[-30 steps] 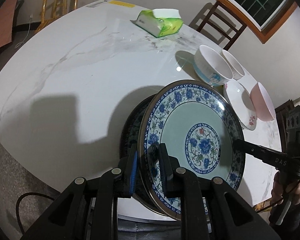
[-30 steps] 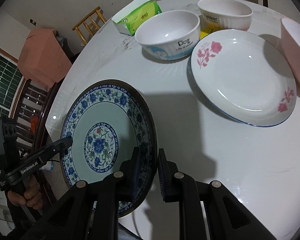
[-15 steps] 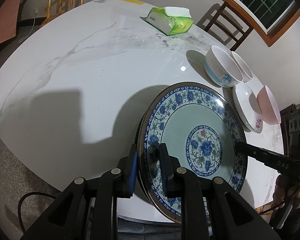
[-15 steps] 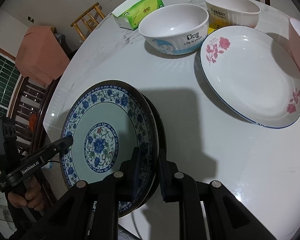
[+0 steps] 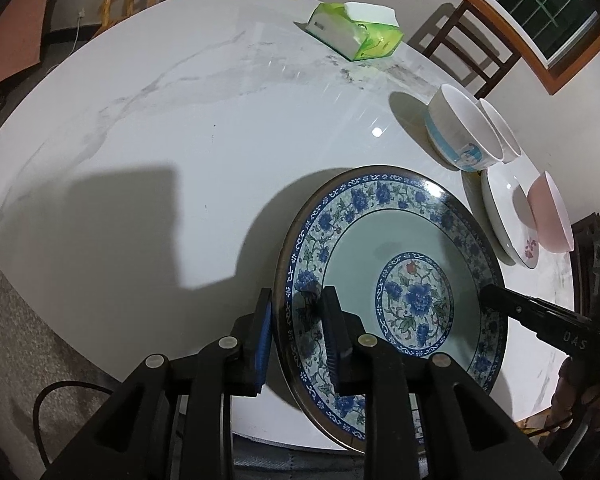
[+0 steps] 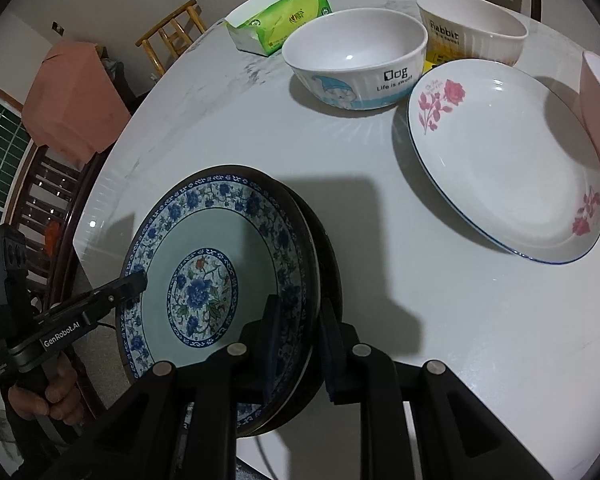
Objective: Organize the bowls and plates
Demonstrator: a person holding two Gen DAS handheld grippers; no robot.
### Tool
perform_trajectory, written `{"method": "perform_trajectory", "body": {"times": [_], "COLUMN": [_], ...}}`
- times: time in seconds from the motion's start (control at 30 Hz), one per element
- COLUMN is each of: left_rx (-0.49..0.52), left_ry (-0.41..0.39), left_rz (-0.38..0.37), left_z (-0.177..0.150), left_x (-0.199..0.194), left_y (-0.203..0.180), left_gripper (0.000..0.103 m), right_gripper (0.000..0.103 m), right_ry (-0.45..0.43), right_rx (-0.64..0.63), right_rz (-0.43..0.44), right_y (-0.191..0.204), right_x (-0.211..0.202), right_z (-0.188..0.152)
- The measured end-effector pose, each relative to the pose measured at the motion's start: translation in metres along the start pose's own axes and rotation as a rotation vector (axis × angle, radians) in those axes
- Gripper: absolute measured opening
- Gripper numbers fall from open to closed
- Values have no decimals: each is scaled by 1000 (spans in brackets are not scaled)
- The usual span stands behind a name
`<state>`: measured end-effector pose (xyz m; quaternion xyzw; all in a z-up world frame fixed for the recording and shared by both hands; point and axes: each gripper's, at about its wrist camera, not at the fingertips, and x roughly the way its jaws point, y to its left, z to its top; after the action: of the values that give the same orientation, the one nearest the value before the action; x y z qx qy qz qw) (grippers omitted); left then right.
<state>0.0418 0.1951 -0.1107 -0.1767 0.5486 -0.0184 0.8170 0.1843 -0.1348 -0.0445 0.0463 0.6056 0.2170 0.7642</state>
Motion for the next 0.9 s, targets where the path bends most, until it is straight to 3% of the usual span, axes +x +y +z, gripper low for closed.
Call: {"method": "perform_trajectory", "body": {"times": [0.9], "left_rx": [11], "left_ry": [-13], "left_rz": [38], "left_z": [1], "left_x": [4], "left_y": [-6], "left_gripper": [26], "right_gripper": [21], "right_ry": [-41], "right_rx": [-60], "right_rz": [-86], "right_y": [10], "right_x": [-3], "right_z": [-5]}}
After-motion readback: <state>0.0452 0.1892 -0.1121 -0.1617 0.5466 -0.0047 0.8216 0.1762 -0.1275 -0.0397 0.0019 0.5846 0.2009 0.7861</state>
